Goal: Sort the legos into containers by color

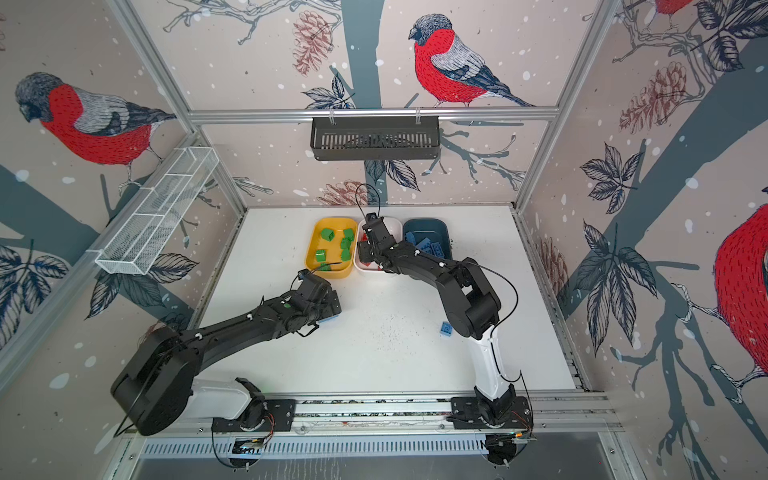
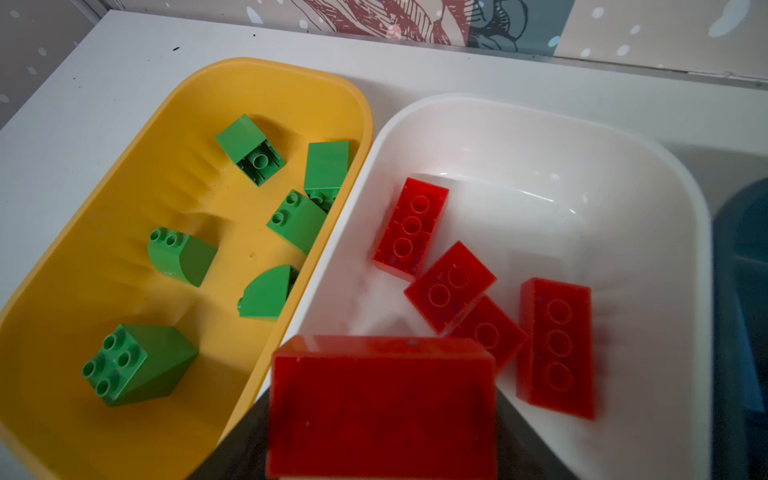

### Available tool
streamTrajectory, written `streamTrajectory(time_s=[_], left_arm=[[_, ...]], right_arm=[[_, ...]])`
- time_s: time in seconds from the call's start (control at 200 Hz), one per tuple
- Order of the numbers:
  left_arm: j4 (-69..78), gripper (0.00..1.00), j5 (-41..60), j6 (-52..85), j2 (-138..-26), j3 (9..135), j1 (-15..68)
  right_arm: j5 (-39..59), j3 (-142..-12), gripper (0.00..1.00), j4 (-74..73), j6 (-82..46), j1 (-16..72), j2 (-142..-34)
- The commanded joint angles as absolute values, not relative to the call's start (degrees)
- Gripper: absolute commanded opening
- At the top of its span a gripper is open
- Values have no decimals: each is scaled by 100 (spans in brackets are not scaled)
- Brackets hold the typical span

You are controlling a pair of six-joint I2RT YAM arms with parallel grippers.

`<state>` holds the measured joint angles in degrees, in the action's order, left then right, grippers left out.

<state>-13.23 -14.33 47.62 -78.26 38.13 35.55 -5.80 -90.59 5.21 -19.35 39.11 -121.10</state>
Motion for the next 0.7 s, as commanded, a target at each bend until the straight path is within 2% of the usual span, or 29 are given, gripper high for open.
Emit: streamTrajectory(time_s=[0.0, 0.14, 0.425, 0.46, 0.69], left_arm=[[-1536, 97, -1653, 4925, -7890, 3866, 3611], [-1541, 97, -1644, 4983, -7943, 3821, 3647], [-1564, 97, -1603, 4955, -8124, 3833, 3778], [-1564, 97, -1600, 4972, -8170, 3839, 3794], [-1739, 97, -1765, 5110, -8522, 4049, 3840]], right_arm=[[-192, -9290, 82, 651, -1907, 3929, -12161], [-75, -8776, 88, 93, -2114, 3955, -11608], [-171, -7280, 94, -345, -2096, 3996, -10099], [-218, -7090, 100, -389, -2101, 4023, -9890], [-866, -5970, 99, -643, -2282, 4183, -8713]])
